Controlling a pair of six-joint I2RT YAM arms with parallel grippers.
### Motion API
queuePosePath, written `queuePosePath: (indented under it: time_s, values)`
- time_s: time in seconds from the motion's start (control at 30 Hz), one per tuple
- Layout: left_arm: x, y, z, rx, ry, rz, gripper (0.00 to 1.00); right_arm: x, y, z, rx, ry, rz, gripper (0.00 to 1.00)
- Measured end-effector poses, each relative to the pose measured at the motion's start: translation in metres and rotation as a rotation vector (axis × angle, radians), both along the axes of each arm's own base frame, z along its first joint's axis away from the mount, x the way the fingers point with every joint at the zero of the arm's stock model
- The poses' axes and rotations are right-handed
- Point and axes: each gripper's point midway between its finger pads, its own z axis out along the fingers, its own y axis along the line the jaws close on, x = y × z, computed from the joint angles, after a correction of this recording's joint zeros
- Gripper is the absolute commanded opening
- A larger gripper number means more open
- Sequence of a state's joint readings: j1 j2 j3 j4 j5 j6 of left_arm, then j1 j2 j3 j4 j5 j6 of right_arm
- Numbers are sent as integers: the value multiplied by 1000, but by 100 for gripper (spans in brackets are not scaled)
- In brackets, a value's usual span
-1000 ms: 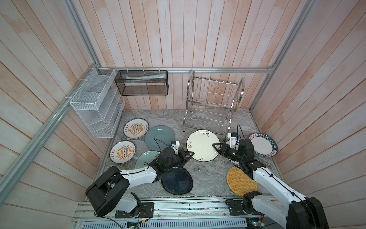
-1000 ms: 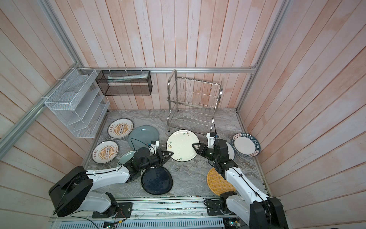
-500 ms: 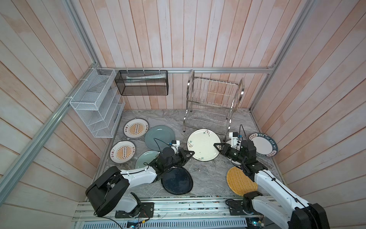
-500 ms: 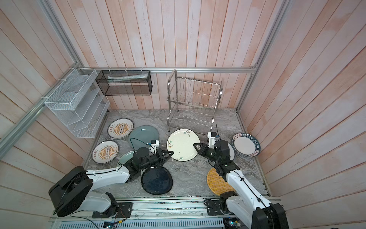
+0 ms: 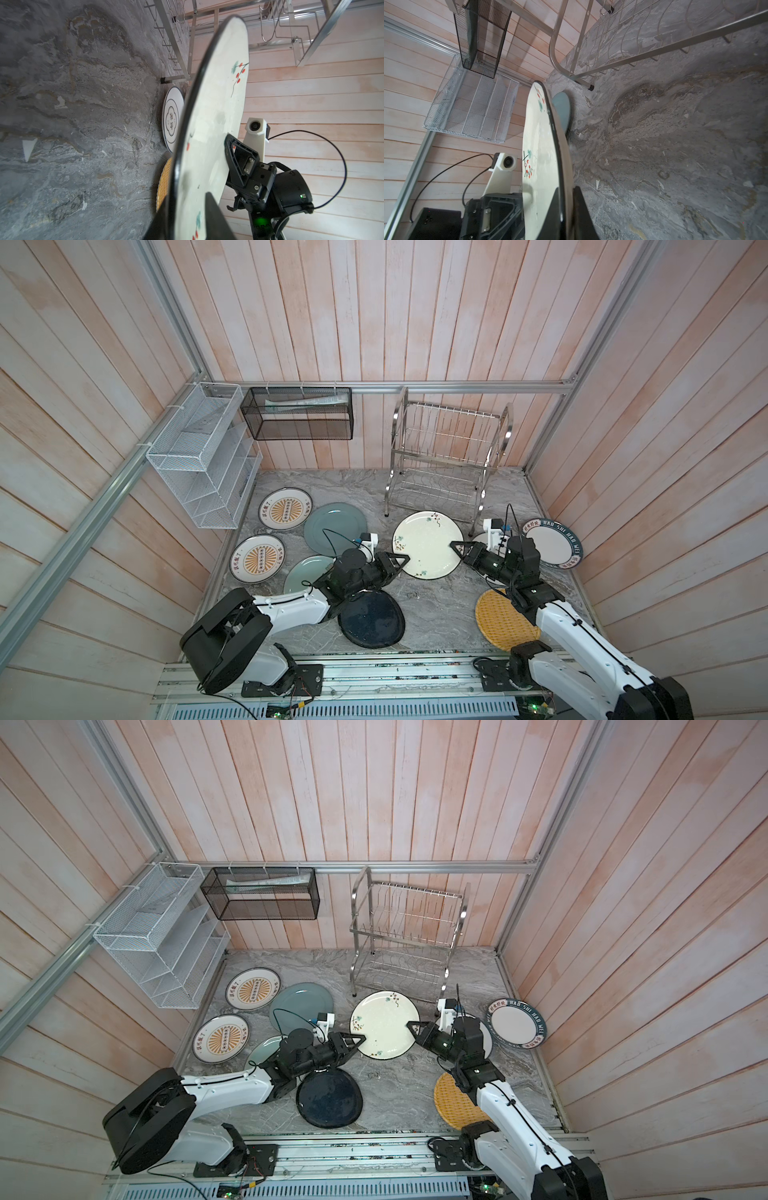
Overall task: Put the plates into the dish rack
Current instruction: 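Grasp the cream plate rim with the right gripper while the left gripper releases, then tilt the cream plate upright with the right gripper while the left arm withdraws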
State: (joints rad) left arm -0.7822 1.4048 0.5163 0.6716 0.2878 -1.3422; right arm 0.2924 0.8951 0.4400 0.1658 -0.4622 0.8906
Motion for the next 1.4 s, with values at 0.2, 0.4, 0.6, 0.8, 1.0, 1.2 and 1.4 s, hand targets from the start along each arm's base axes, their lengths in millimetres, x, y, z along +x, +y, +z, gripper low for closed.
queuePosePath:
  time_s: [0.2,0.4,0.6,0.8,1.0,1.2,1.4]
  values:
    - [-2,16,29,91,-148,30,100,-3,-12,-2,-62,2,-59,0]
    - [22,52,93,255,-471,198,100,4,-30,3,-151,-7,-148,0]
    - [86,89,76,615,-609,329,93,9,-42,38,-193,-83,-205,0]
    - [158,84,41,859,-639,274,74,0,-51,82,-203,-185,-235,0]
    - [226,59,17,923,-670,180,60,-17,-61,113,-220,-247,-259,0]
    - [262,51,-13,954,-647,110,60,-35,-70,130,-235,-273,-274,0]
    - [277,37,-22,955,-657,64,49,-43,-73,135,-236,-277,-275,0]
